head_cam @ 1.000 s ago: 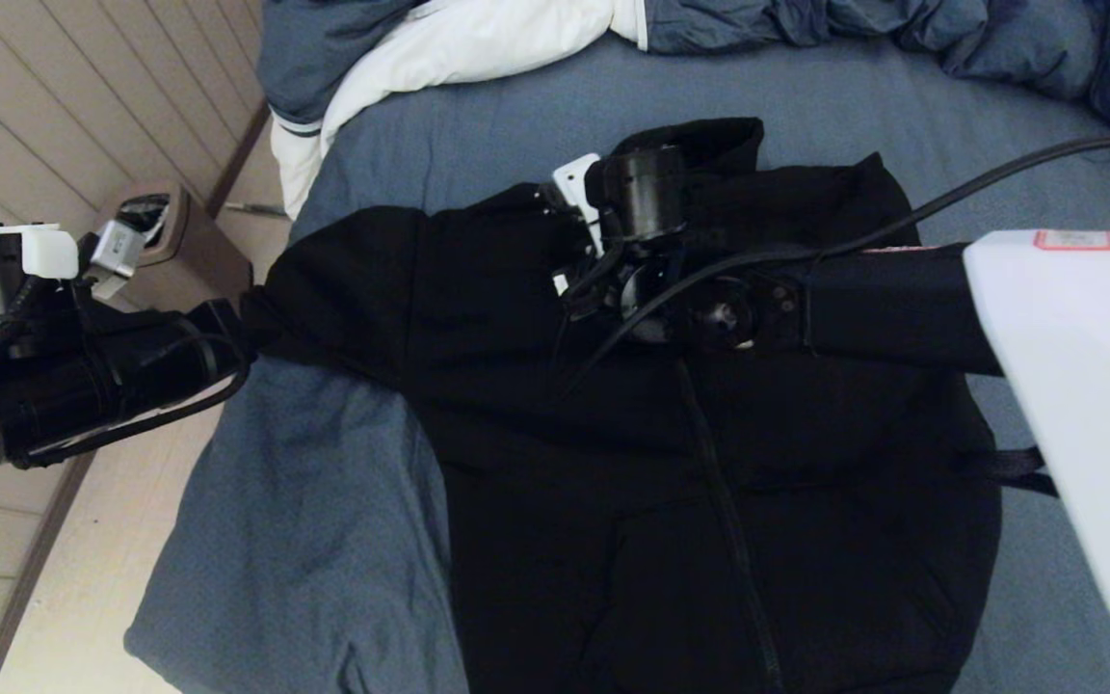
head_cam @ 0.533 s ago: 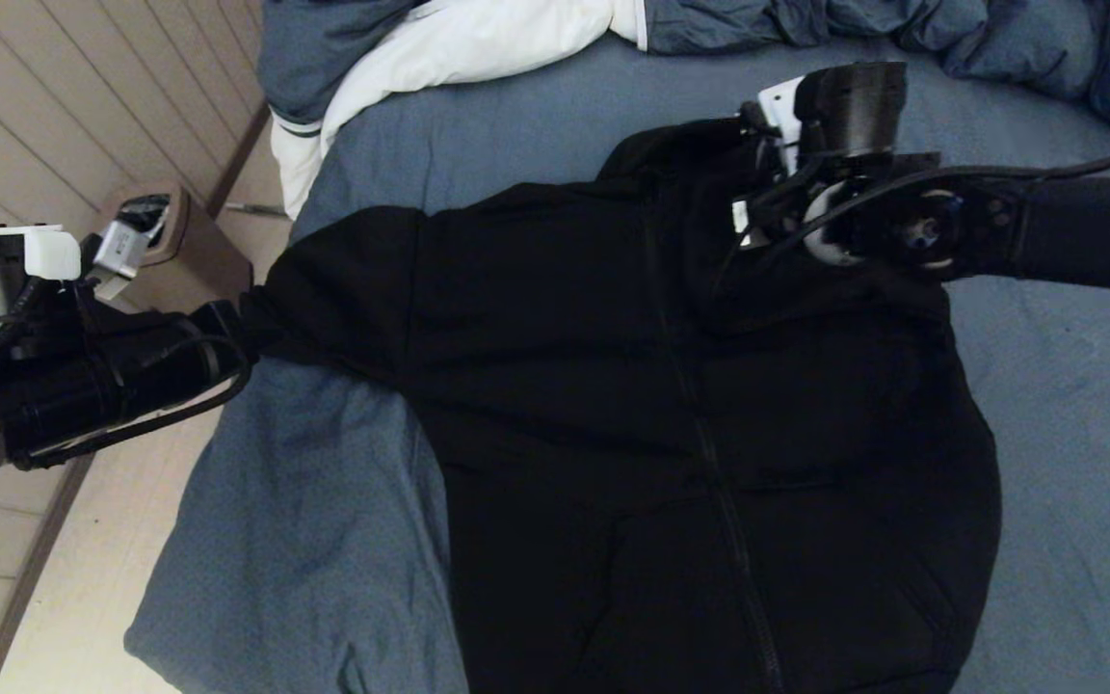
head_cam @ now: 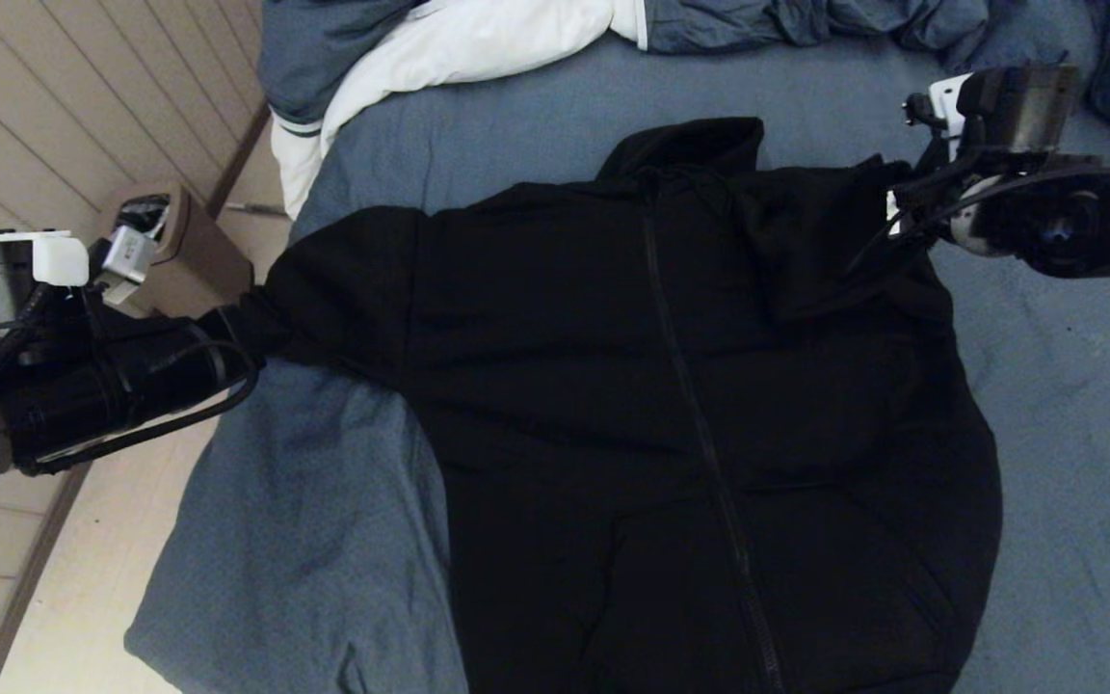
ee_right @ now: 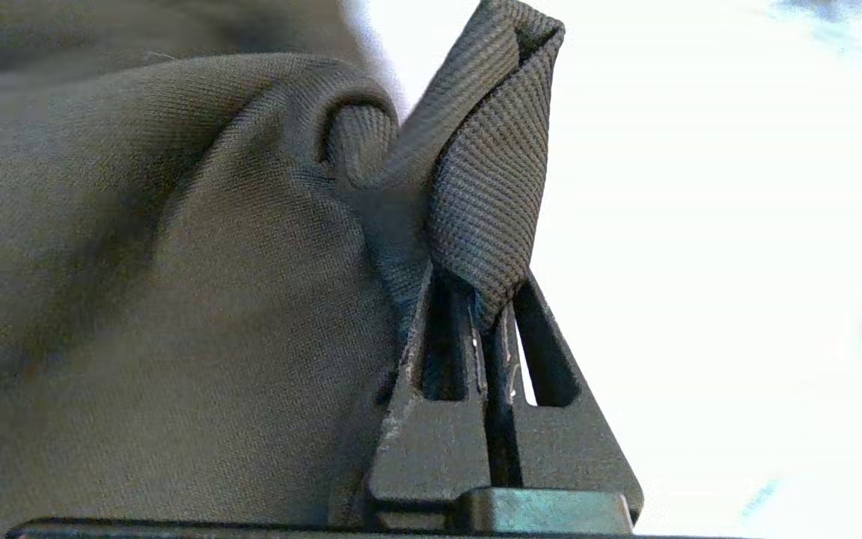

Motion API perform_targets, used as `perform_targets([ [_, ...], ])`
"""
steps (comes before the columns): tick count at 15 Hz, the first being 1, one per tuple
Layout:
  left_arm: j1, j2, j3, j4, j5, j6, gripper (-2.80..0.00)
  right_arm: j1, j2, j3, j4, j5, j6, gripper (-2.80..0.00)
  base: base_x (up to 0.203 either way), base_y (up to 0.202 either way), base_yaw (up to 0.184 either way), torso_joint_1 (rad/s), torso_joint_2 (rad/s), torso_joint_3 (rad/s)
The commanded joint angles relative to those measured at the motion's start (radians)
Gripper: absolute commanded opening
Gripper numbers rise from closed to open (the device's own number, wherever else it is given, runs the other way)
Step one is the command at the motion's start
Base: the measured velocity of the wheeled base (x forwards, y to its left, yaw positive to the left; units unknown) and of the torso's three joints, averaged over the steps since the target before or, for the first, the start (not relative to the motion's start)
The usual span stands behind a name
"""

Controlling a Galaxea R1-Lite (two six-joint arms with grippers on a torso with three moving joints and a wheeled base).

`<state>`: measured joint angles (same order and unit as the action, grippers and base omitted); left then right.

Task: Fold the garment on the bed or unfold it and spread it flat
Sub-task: Unfold the black sweatshirt

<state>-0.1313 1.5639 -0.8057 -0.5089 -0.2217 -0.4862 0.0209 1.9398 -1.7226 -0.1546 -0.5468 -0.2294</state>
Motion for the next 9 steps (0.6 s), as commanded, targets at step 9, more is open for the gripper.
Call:
perform_targets([
  [9, -0.018, 0.038, 0.009, -0.014, 0.001, -0.002, -2.80, -0.285, 0.006, 0.074, -0.174, 0.080, -0.027, -2.80, 0.000, 0.000, 0.000, 0.000, 0.00, 0.000],
])
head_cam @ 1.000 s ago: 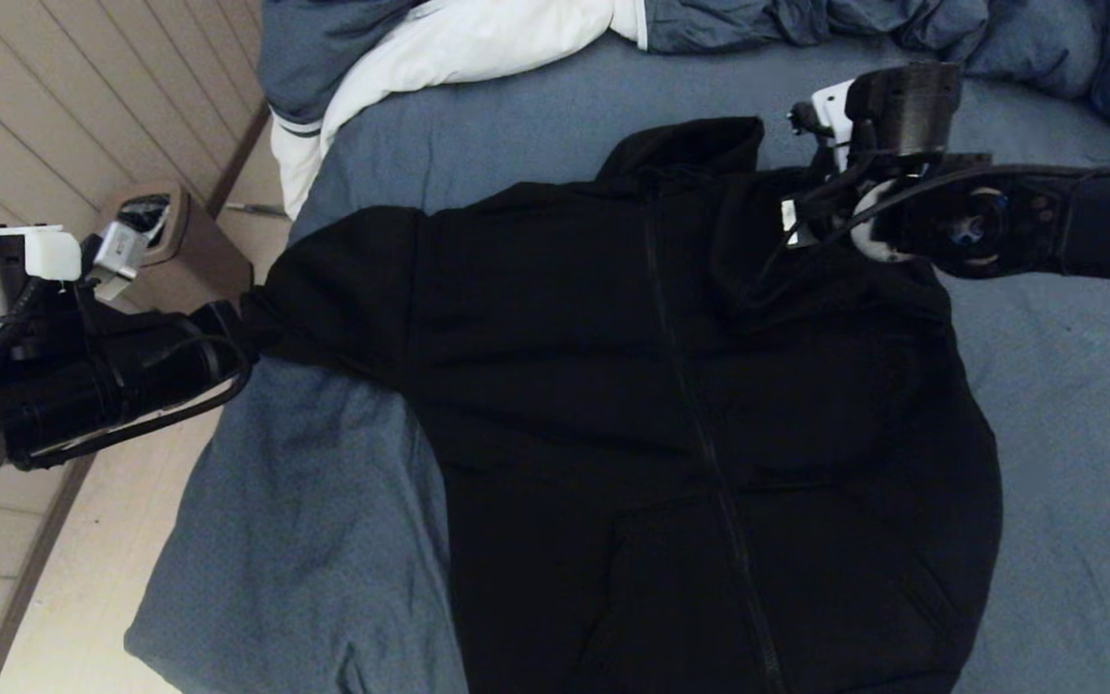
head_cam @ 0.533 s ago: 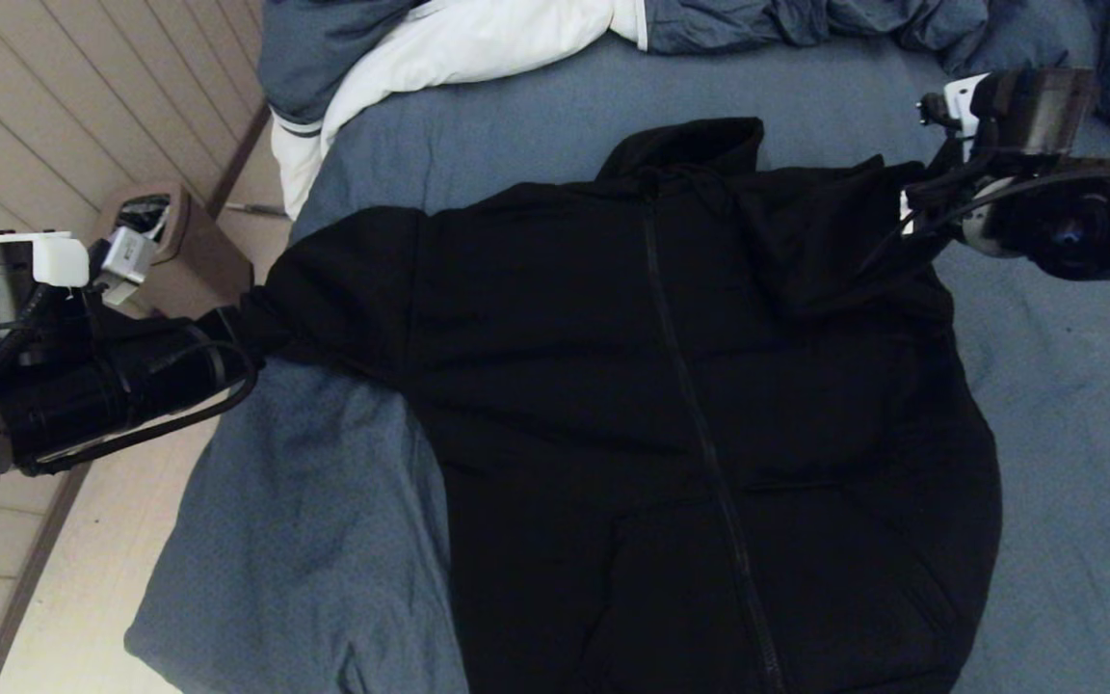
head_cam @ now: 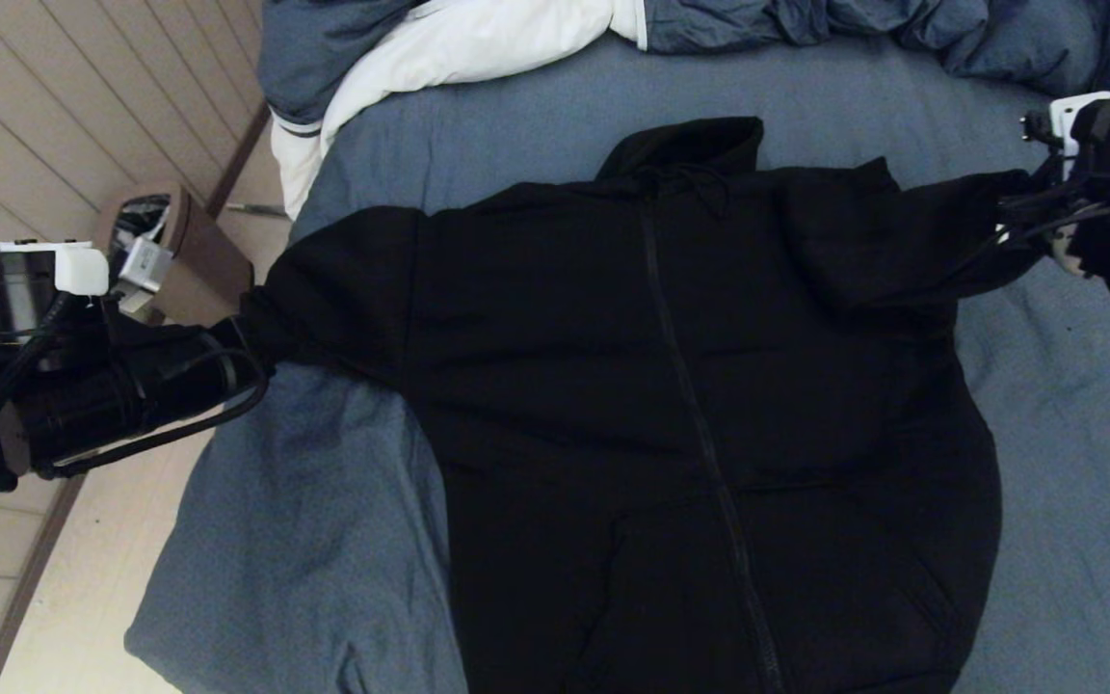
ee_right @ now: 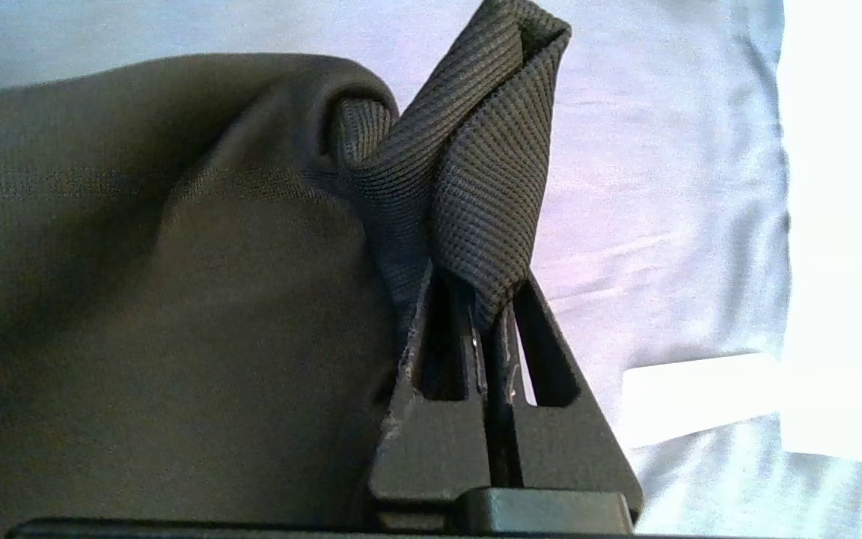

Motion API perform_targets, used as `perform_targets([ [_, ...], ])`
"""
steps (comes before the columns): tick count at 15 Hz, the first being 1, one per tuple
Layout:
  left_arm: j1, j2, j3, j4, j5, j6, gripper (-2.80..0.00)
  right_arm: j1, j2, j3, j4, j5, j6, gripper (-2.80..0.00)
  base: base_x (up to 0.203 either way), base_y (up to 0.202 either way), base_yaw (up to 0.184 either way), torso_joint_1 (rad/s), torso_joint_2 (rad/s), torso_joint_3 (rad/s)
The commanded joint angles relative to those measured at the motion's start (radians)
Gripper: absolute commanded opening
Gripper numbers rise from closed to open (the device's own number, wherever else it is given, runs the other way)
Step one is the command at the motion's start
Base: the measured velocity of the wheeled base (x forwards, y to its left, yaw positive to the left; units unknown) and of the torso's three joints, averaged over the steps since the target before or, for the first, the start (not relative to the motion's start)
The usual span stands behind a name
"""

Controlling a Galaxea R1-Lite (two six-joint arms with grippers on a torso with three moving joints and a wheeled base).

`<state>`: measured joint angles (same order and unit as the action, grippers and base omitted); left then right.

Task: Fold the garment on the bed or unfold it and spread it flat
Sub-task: Unfold the black sweatshirt

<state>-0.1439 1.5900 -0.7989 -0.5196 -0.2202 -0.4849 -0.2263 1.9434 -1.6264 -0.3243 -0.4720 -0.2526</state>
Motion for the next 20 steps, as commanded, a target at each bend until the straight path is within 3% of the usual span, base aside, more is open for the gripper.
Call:
perform_targets([
  [1, -0.010, 0.015, 0.003, -0.003, -0.001, -0.003, -2.80, -0.063, 0.007, -0.053, -0.003, 0.021, -0.009, -2.80, 0.000, 0.000, 0.000, 0.000, 0.00, 0.000],
  [8, -0.020, 0.045, 0.021, -0.047, 0.001, 0.009, -2.80, -0.200, 0.050, -0.121, -0.018, 0.071, -0.053, -2.80, 0.000, 0.000, 0.000, 0.000, 0.00, 0.000],
  [12, -0.037, 0.063, 0.023, -0.060, 0.035, 0.009, -2.80, -0.284, 0.098, -0.115, -0.142, 0.086, -0.112, -2.80, 0.000, 0.000, 0.000, 0.000, 0.00, 0.000],
  [20, -0.056, 0.075, 0.025, -0.060, 0.062, 0.010, -2.80, -0.389, 0.118, -0.109, -0.159, 0.123, -0.113, -2.80, 0.000, 0.000, 0.000, 0.000, 0.00, 0.000],
])
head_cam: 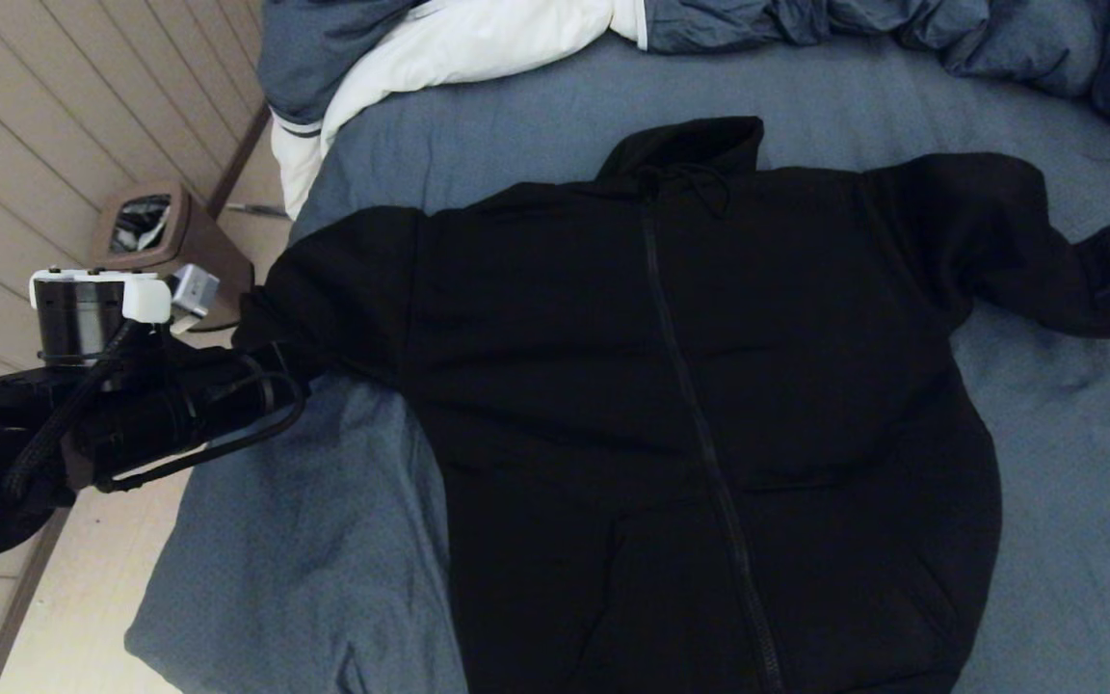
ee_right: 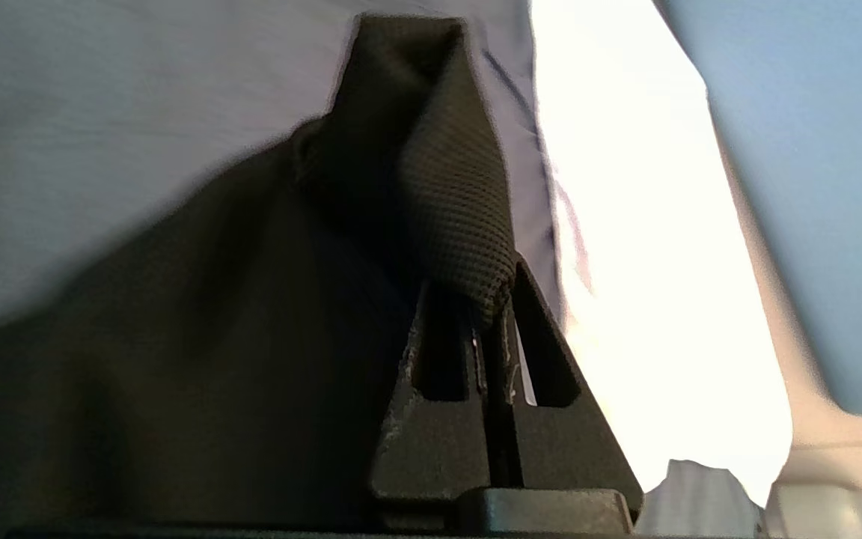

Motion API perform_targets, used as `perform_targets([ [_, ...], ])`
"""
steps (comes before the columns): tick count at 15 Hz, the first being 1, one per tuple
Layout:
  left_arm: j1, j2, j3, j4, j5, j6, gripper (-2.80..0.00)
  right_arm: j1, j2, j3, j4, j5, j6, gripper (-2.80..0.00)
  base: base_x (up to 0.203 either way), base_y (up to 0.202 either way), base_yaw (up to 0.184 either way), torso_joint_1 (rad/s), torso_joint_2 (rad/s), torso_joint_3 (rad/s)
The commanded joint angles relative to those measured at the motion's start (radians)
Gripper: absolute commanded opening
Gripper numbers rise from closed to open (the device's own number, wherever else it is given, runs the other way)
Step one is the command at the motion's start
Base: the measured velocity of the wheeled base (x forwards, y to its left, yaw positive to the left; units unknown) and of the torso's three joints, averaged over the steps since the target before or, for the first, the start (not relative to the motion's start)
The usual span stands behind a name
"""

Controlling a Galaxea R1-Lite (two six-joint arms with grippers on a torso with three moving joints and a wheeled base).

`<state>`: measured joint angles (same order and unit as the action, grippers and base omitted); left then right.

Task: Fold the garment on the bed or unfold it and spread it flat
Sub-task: Unfold the black sweatshirt

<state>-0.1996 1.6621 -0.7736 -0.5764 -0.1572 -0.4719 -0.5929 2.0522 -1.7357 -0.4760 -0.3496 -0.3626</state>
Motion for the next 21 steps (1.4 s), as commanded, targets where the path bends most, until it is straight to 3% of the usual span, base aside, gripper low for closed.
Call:
perform_targets([
  [1, 0.000, 0.004, 0.000, -0.003, -0.001, -0.004, -2.80, -0.040, 0.009, 0.002, -0.022, 0.002, -0.003, -2.80, 0.000, 0.000, 0.000, 0.000, 0.00, 0.000],
  [5, -0.002, 0.011, 0.000, -0.003, -0.001, -0.004, -2.80, -0.112, 0.012, 0.022, -0.036, 0.031, -0.001, -2.80, 0.000, 0.000, 0.000, 0.000, 0.00, 0.000],
  [9, -0.006, 0.011, 0.005, -0.005, -0.001, -0.002, -2.80, -0.120, 0.025, 0.060, -0.085, 0.044, -0.004, -2.80, 0.000, 0.000, 0.000, 0.000, 0.00, 0.000],
  [10, -0.009, 0.011, 0.005, -0.004, -0.001, -0.002, -2.80, -0.120, 0.035, 0.058, -0.105, 0.045, -0.005, -0.89, 0.000, 0.000, 0.000, 0.000, 0.00, 0.000],
  [11, -0.009, 0.011, 0.005, -0.005, -0.001, -0.002, -2.80, -0.119, 0.037, 0.059, -0.102, 0.049, -0.007, 0.00, 0.000, 0.000, 0.000, 0.000, 0.00, 0.000],
  [18, -0.011, 0.016, 0.005, -0.005, 0.001, -0.002, -2.80, -0.137, 0.007, 0.064, -0.052, 0.077, -0.003, 0.00, 0.000, 0.000, 0.000, 0.000, 0.00, 0.000],
  [21, -0.011, 0.016, 0.005, -0.005, 0.001, -0.002, -2.80, -0.122, -0.115, 0.123, 0.011, 0.110, 0.038, 0.00, 0.000, 0.000, 0.000, 0.000, 0.00, 0.000],
])
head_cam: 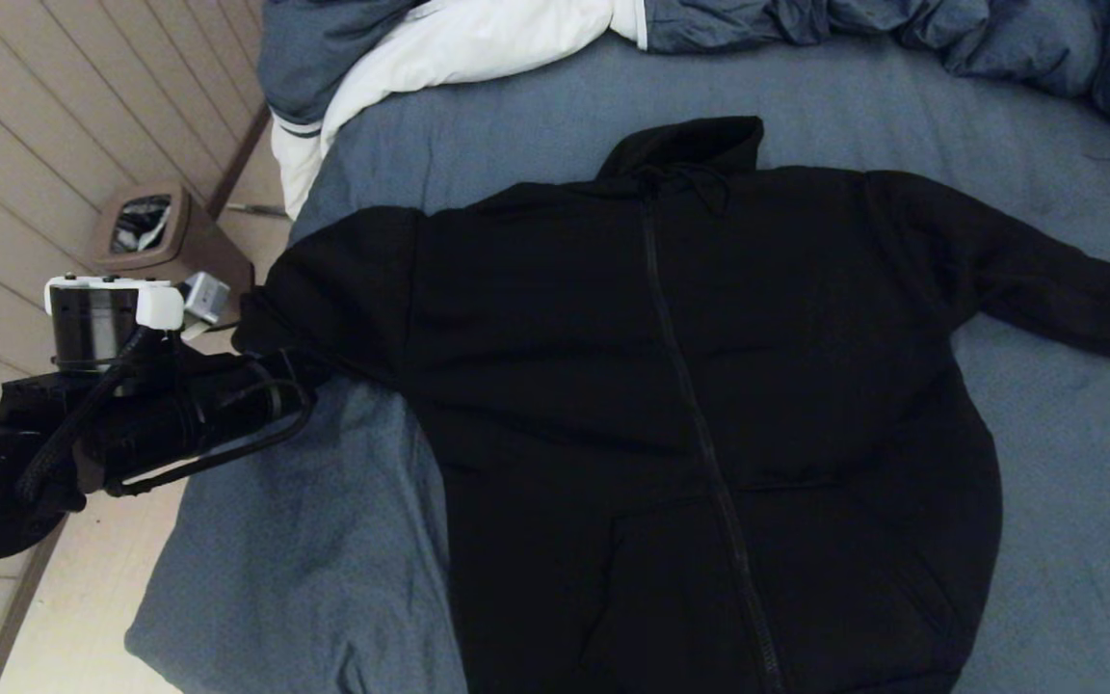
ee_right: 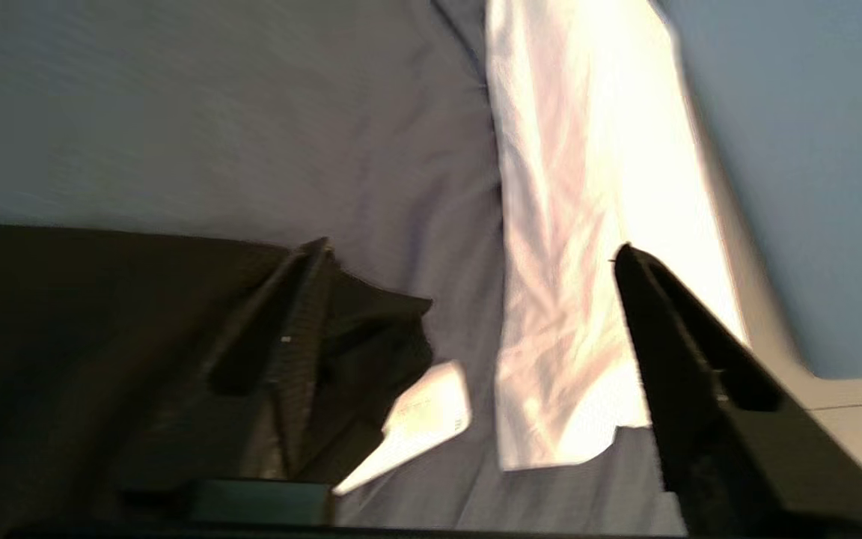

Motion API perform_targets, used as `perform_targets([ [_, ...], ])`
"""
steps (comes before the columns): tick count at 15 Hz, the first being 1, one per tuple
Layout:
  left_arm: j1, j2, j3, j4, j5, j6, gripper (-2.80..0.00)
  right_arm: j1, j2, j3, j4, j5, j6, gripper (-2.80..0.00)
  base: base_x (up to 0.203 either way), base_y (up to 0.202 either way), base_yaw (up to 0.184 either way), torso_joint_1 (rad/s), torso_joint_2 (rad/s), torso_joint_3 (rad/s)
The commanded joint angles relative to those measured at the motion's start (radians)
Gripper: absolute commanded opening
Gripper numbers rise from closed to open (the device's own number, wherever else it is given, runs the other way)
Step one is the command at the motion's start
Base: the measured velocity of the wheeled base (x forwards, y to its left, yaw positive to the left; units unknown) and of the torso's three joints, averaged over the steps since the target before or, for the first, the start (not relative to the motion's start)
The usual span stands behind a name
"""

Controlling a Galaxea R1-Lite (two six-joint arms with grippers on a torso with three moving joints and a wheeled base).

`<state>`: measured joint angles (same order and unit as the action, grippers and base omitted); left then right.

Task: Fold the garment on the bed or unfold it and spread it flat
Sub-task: Unfold the black sweatshirt

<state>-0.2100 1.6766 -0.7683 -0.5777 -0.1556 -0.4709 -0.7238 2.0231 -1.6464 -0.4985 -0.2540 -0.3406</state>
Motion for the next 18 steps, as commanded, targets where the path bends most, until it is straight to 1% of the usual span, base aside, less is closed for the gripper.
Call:
perform_targets([
  [1, 0.000, 0.000, 0.000, -0.004, -0.001, -0.003, -2.80, 0.024, -0.145, 0.056, 0.112, 0.056, 0.059, 0.00, 0.000, 0.000, 0.000, 0.000, 0.00, 0.000],
  [2, 0.000, -0.001, 0.000, -0.004, -0.001, -0.003, -2.80, 0.050, -0.211, 0.069, 0.265, 0.113, 0.126, 0.00, 0.000, 0.000, 0.000, 0.000, 0.00, 0.000],
  [3, -0.002, -0.003, 0.000, -0.004, -0.001, -0.003, -2.80, 0.075, -0.273, 0.077, 0.452, 0.183, 0.193, -2.80, 0.000, 0.000, 0.000, 0.000, 0.00, 0.000],
  [4, -0.003, -0.003, 0.000, -0.004, 0.001, -0.003, -2.80, 0.100, -0.330, 0.082, 0.634, 0.268, 0.243, -2.80, 0.000, 0.000, 0.000, 0.000, 0.00, 0.000],
  [5, -0.005, -0.003, 0.000, -0.004, 0.001, -0.003, -2.80, 0.120, -0.371, 0.089, 0.786, 0.346, 0.271, -2.80, 0.000, 0.000, 0.000, 0.000, 0.00, 0.000],
  [6, -0.013, -0.008, 0.002, -0.004, 0.001, -0.003, -2.80, 0.138, -0.402, 0.104, 0.923, 0.421, 0.291, -2.80, 0.000, 0.000, 0.000, 0.000, 0.00, 0.000],
  [7, -0.028, -0.013, 0.008, -0.004, 0.001, -0.003, -2.80, 0.156, -0.425, 0.141, 1.004, 0.477, 0.295, -2.80, 0.000, 0.000, 0.000, 0.000, 0.00, 0.000],
  [8, -0.053, -0.024, 0.014, -0.003, 0.009, -0.001, -2.80, 0.167, -0.439, 0.198, 1.022, 0.505, 0.287, -2.80, 0.000, 0.000, 0.000, 0.000, 0.00, 0.000],
  [9, -0.086, -0.029, 0.015, -0.002, 0.038, 0.005, -2.80, 0.177, -0.447, 0.255, 1.031, 0.521, 0.278, -2.80, 0.000, 0.000, 0.000, 0.000, 0.00, 0.000],
  [11, -0.177, -0.028, 0.006, 0.009, 0.129, 0.011, -2.80, 0.193, -0.452, 0.353, 1.039, 0.532, 0.269, -2.80, 0.000, 0.000, 0.000, 0.000, 0.00, 0.000],
  [13, -0.283, -0.027, -0.006, 0.035, 0.205, 0.015, -2.80, 0.211, -0.446, 0.452, 1.032, 0.537, 0.269, -2.80, 0.000, 0.000, 0.000, 0.000, 0.00, 0.000],
  [14, -0.330, -0.025, -0.023, 0.065, 0.237, 0.016, -2.80, 0.215, -0.444, 0.487, 1.014, 0.548, 0.270, -2.80, 0.000, 0.000, 0.000, 0.000, 0.00, 0.000],
  [16, -0.441, -0.021, -0.081, 0.151, 0.299, 0.016, -2.80, 0.215, -0.436, 0.546, 0.953, 0.621, 0.270, -2.80, 0.000, 0.000, 0.000, 0.000, 0.00, 0.000],
  [18, -0.538, -0.009, -0.165, 0.233, 0.343, 0.016, -2.80, 0.217, -0.416, 0.598, 0.887, 0.652, 0.280, -2.80, 0.000, 0.000, 0.000, 0.000, 0.00, 0.000],
])
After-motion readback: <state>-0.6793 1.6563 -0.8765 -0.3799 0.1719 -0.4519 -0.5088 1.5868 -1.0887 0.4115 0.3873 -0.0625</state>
